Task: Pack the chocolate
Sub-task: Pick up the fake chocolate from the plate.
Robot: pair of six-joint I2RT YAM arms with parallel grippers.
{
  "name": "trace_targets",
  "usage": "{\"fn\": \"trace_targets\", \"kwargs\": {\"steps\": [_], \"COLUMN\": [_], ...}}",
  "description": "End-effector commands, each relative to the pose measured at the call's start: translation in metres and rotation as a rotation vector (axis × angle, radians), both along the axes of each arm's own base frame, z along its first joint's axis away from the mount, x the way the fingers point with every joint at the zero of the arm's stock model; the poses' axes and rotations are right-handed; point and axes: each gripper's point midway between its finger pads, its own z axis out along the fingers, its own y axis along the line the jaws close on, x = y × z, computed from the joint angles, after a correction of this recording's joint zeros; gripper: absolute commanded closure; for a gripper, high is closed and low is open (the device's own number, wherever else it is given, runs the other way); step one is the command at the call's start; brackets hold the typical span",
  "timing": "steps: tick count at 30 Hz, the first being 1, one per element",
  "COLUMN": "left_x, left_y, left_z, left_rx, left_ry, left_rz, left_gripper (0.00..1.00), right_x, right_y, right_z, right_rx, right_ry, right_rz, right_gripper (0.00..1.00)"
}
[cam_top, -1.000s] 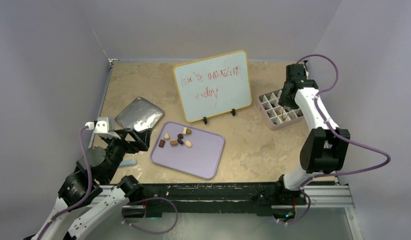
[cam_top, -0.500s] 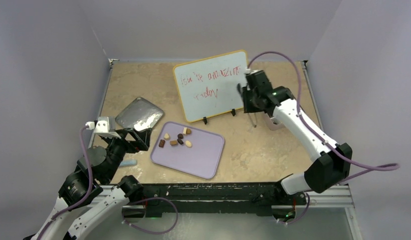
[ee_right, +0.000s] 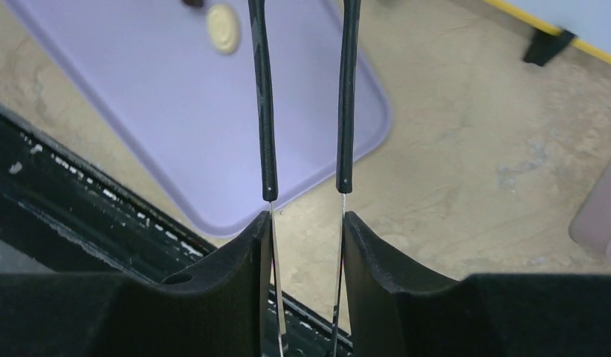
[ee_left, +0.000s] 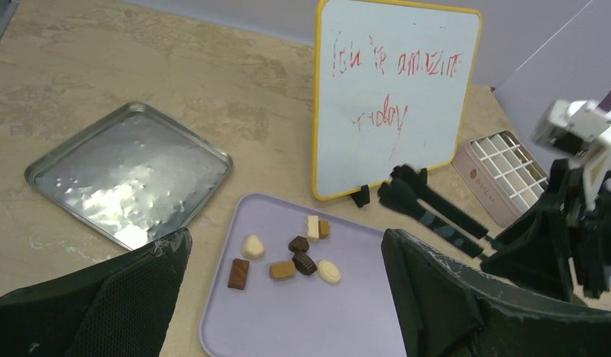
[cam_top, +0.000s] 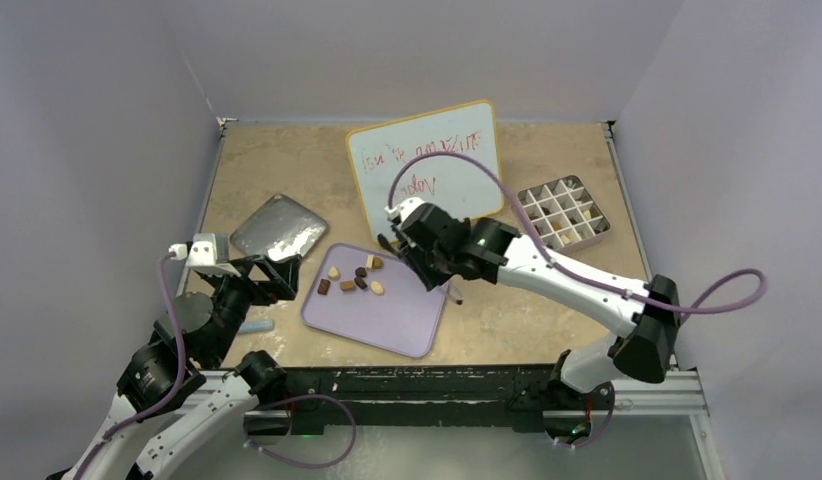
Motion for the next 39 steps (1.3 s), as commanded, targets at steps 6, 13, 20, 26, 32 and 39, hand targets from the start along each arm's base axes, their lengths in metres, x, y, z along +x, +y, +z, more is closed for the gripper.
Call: {"fn": "trace_targets", "kwargs": {"steps": [6,13,20,26,32,39], "left_x": [-0.002,-0.003,-0.004,-0.004,-0.004,-0.005], "left_y": [0.006,0.006,0.006,0.007,0.006,0.006], "left_z": [0.010,0.010,0.010,0.011,0.010,0.011], "left_rx": [-0.033,-0.032,-0.036,-0.039,-0.036,-0.042], "left_ry": [-0.035,-0.039,-0.039,-0.044,-0.042,-0.047], "left_rz": [0.020,0.016,0.011,0.014,0.008,0.007], "left_gripper": [0.02,0.01,0.01,0.02,0.01,0.01], "right_x": [-0.036,-0.042,-0.048,-0.047,-0.045,-0.040], "right_y": [0.065,0.072,0.075,0.078,0.082,0.087], "right_z": [-0.019,-0.040,-0.050,-0.057,-0.069,-0.081], "right_rx": [-0.055,-0.130,-0.140,-0.165,-0.197,-0.245], "right_ry": [0.045,0.087,0.135,0.150,0.164,0.168], "right_rz": [0.165,0.164,0.165,0.165,0.168,0.180], "right_gripper": [0.59,0.60,0.60,0.61,0.61,0.62]}}
